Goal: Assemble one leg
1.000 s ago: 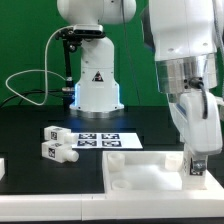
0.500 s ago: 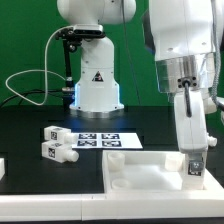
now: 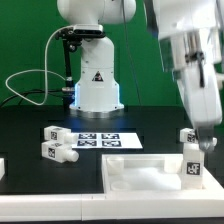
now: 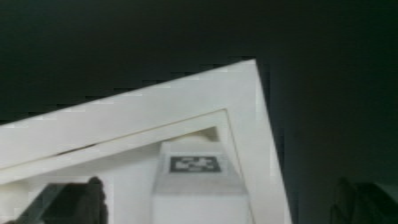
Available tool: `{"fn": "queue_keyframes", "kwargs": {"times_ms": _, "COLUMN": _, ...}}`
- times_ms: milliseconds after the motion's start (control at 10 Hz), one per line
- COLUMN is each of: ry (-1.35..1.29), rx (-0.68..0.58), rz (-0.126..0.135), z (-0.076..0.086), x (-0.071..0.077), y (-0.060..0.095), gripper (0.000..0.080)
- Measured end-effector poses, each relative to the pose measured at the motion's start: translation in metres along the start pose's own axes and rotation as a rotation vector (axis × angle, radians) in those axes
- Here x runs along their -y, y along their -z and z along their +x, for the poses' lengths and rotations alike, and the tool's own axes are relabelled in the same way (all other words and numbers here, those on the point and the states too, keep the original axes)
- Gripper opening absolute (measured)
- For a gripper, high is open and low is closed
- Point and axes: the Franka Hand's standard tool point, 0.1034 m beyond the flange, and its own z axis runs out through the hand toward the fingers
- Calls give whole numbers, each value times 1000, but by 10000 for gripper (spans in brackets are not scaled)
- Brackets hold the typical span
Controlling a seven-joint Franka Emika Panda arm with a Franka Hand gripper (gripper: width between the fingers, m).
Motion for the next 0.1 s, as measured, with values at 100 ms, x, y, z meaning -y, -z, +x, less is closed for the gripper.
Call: {"fn": "queue_keyframes", "kwargs": {"times_ms": 100, "ry": 0, "rx": -4, "rz": 5, "z": 2, "x": 0, "y": -5, "gripper": 644}}
